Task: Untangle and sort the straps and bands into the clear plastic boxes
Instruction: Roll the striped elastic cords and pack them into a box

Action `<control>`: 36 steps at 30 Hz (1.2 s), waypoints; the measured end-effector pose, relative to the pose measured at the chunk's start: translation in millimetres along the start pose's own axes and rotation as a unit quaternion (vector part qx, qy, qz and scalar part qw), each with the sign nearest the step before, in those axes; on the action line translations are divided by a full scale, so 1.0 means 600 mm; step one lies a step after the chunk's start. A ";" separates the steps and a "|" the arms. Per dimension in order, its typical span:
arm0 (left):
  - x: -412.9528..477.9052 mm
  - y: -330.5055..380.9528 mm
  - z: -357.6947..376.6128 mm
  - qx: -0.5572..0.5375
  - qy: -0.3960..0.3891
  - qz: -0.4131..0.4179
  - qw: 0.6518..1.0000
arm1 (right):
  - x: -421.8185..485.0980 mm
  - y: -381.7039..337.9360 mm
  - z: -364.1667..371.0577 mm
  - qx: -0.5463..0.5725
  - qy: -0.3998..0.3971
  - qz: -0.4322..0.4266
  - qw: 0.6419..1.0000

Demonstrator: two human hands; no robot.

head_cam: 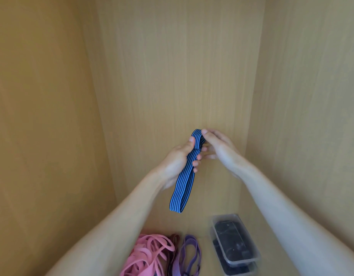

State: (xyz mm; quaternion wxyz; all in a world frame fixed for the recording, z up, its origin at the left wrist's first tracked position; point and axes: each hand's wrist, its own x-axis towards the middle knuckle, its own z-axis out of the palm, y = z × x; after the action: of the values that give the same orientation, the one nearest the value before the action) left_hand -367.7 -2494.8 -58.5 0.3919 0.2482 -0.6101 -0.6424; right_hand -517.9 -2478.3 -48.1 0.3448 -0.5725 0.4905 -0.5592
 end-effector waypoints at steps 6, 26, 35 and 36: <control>-0.003 0.000 0.005 -0.001 -0.010 -0.006 1.000 | 0.000 -0.006 0.000 0.031 0.010 -0.023 0.999; -0.009 -0.001 0.011 -0.069 -0.029 -0.052 0.996 | 0.004 0.005 0.000 0.100 -0.002 -0.056 0.993; -0.010 -0.008 0.015 -0.088 -0.037 -0.021 0.995 | -0.001 0.005 0.004 0.104 0.009 -0.084 0.991; -0.010 -0.008 0.015 -0.080 -0.037 -0.020 0.996 | -0.004 0.003 0.003 0.105 0.005 -0.088 0.991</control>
State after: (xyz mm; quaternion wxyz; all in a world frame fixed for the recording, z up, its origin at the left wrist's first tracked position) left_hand -372.6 -2485.2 -63.1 0.3747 0.2045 -0.5652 -0.7059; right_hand -516.2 -2476.9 -50.4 0.3501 -0.5712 0.3790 -0.6383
